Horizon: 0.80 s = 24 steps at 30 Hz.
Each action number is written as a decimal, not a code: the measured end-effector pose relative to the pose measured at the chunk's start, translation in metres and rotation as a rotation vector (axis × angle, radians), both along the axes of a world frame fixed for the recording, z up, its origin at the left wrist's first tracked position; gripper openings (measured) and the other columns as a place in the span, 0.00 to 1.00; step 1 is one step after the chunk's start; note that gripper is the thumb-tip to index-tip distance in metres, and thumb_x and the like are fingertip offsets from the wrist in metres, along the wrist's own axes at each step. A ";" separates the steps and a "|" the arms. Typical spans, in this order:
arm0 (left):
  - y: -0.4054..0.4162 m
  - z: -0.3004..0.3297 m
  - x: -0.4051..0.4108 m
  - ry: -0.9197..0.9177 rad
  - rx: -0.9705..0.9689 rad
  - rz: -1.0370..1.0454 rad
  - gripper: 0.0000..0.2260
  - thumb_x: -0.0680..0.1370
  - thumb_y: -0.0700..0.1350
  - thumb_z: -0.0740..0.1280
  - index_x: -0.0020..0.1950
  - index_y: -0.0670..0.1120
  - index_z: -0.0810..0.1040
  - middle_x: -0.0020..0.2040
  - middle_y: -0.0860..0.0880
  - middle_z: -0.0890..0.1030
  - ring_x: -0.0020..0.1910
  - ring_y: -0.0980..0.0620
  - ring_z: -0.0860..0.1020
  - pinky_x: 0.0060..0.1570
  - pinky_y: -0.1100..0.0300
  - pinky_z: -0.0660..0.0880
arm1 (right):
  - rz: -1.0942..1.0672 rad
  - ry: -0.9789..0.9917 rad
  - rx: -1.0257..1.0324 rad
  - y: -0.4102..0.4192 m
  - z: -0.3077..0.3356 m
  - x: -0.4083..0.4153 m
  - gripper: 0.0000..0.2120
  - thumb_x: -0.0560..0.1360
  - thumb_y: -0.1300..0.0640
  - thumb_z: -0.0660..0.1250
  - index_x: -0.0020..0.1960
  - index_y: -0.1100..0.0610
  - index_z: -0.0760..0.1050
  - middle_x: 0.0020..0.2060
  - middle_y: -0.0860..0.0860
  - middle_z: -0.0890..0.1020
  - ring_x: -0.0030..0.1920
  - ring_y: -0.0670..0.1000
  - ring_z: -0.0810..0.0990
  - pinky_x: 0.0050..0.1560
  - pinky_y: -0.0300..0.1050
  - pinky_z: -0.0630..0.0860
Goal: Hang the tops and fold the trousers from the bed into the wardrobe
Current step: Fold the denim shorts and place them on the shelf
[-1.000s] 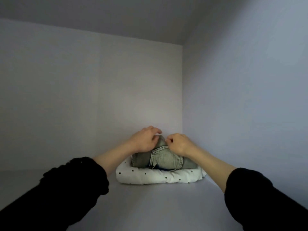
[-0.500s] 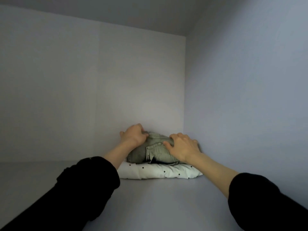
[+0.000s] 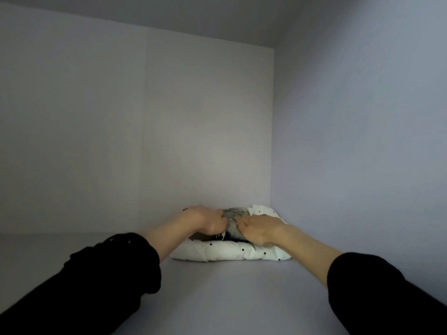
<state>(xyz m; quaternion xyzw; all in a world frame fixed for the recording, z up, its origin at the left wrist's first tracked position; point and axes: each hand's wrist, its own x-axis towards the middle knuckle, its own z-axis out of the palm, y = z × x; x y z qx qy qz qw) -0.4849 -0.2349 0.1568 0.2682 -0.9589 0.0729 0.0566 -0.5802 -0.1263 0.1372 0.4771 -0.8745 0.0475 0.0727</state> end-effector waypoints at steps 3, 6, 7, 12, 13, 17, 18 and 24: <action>0.000 -0.003 -0.001 0.010 0.002 -0.004 0.23 0.82 0.54 0.45 0.75 0.47 0.55 0.73 0.43 0.64 0.69 0.42 0.66 0.66 0.51 0.63 | -0.010 -0.005 -0.010 0.000 -0.002 -0.001 0.19 0.82 0.58 0.44 0.70 0.60 0.62 0.69 0.56 0.68 0.67 0.57 0.68 0.65 0.53 0.66; 0.000 0.002 0.001 0.103 0.047 -0.047 0.19 0.82 0.51 0.48 0.68 0.45 0.67 0.67 0.43 0.72 0.64 0.43 0.71 0.62 0.52 0.68 | 0.046 0.016 -0.030 0.010 0.002 0.005 0.22 0.83 0.51 0.41 0.69 0.57 0.65 0.69 0.55 0.69 0.66 0.56 0.69 0.65 0.50 0.64; 0.000 0.007 0.003 0.149 0.061 -0.066 0.18 0.82 0.50 0.49 0.65 0.45 0.70 0.66 0.43 0.73 0.63 0.43 0.72 0.62 0.51 0.68 | 0.061 0.001 -0.066 0.014 0.006 0.007 0.23 0.83 0.49 0.41 0.71 0.55 0.64 0.70 0.54 0.68 0.68 0.55 0.67 0.67 0.49 0.62; 0.022 0.039 0.031 0.342 0.051 -0.096 0.17 0.81 0.47 0.54 0.70 0.48 0.67 0.69 0.45 0.71 0.67 0.44 0.69 0.67 0.48 0.65 | 0.045 -0.022 -0.194 0.045 0.033 0.025 0.22 0.83 0.54 0.43 0.73 0.59 0.62 0.73 0.57 0.62 0.72 0.55 0.61 0.72 0.48 0.57; 0.030 0.043 0.036 0.367 0.071 -0.114 0.17 0.81 0.46 0.54 0.70 0.47 0.67 0.69 0.44 0.70 0.67 0.44 0.69 0.67 0.51 0.65 | 0.048 -0.036 -0.221 0.052 0.037 0.030 0.22 0.83 0.54 0.43 0.74 0.59 0.60 0.74 0.56 0.61 0.73 0.54 0.59 0.72 0.46 0.55; 0.066 0.042 0.058 0.432 0.181 -0.197 0.18 0.81 0.46 0.56 0.71 0.46 0.66 0.70 0.44 0.69 0.68 0.45 0.68 0.67 0.55 0.65 | 0.020 -0.100 -0.349 0.086 0.043 0.048 0.21 0.82 0.55 0.50 0.75 0.54 0.60 0.74 0.51 0.62 0.73 0.52 0.60 0.71 0.42 0.56; 0.077 0.042 0.064 0.458 0.194 -0.227 0.18 0.81 0.46 0.57 0.71 0.47 0.66 0.70 0.44 0.69 0.68 0.46 0.68 0.66 0.55 0.65 | 0.005 -0.111 -0.387 0.095 0.044 0.055 0.21 0.81 0.56 0.51 0.74 0.54 0.62 0.73 0.52 0.65 0.72 0.53 0.62 0.70 0.43 0.58; 0.156 0.031 0.125 0.590 0.275 -0.438 0.16 0.81 0.45 0.58 0.69 0.46 0.69 0.64 0.46 0.74 0.61 0.48 0.73 0.56 0.63 0.66 | -0.147 -0.129 -0.575 0.169 0.028 0.122 0.19 0.78 0.60 0.54 0.68 0.54 0.70 0.66 0.54 0.74 0.66 0.55 0.71 0.66 0.46 0.67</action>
